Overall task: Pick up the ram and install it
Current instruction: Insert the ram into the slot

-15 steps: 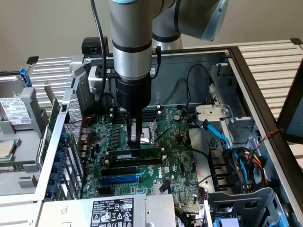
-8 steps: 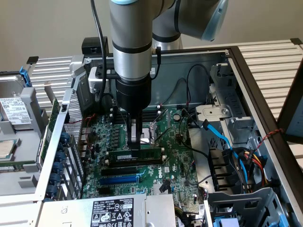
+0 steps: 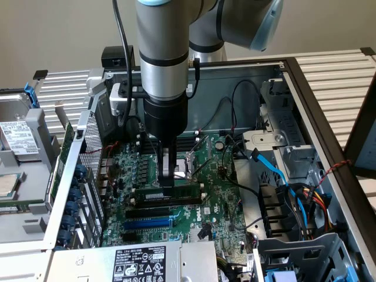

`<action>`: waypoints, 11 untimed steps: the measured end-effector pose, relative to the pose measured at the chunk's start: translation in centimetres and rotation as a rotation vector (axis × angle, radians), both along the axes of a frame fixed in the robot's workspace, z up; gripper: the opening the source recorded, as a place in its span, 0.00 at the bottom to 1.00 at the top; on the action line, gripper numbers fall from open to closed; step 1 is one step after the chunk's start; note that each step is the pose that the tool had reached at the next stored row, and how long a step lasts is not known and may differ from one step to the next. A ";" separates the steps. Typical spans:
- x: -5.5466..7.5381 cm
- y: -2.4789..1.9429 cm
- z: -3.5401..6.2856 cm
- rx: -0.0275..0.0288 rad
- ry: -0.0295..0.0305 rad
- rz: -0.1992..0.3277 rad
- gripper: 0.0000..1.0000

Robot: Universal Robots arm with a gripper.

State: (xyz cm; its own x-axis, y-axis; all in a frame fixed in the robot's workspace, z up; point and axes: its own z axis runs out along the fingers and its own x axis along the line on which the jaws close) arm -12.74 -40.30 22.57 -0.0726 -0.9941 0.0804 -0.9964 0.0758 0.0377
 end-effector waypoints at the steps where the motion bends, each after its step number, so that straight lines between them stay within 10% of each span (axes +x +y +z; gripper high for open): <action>1: 0.0 0.00 0.00 0.0000 -0.0001 0.000 0.21; 11: 0.0 0.00 0.00 0.0000 -0.0001 0.000 0.51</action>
State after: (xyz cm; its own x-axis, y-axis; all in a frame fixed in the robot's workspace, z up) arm -12.74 -40.30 22.57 -0.0726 -0.9941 0.0804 -0.9964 0.0758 0.0376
